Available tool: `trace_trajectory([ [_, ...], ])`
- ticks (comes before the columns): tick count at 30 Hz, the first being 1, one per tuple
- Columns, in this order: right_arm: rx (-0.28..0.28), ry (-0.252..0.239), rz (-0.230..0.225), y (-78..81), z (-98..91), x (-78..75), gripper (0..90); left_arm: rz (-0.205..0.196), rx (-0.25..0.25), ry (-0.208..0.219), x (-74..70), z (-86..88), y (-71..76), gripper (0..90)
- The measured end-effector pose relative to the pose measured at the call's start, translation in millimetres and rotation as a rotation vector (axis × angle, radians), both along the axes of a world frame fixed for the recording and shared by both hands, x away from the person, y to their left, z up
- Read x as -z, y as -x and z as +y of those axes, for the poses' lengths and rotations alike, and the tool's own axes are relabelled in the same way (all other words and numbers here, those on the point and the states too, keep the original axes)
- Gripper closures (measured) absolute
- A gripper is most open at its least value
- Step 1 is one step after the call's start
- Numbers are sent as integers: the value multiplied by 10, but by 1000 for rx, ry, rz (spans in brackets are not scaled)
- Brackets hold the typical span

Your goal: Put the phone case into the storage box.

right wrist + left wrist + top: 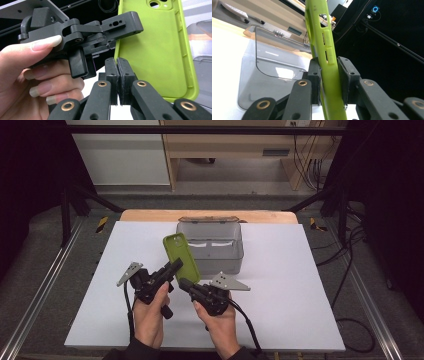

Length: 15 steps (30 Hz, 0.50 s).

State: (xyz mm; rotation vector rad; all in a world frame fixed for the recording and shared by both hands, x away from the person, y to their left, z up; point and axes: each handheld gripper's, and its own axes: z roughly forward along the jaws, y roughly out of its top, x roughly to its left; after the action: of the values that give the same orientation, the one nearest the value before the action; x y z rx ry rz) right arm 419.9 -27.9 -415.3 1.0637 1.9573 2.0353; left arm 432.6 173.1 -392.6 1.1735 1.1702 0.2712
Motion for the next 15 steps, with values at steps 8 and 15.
trace_trajectory([
  [8,0,4,9,-6,71,25,879,0,-19,4,3,14,21,769],
  [15,2,16,14,-31,79,38,872,-13,-24,-17,22,10,12,772],
])
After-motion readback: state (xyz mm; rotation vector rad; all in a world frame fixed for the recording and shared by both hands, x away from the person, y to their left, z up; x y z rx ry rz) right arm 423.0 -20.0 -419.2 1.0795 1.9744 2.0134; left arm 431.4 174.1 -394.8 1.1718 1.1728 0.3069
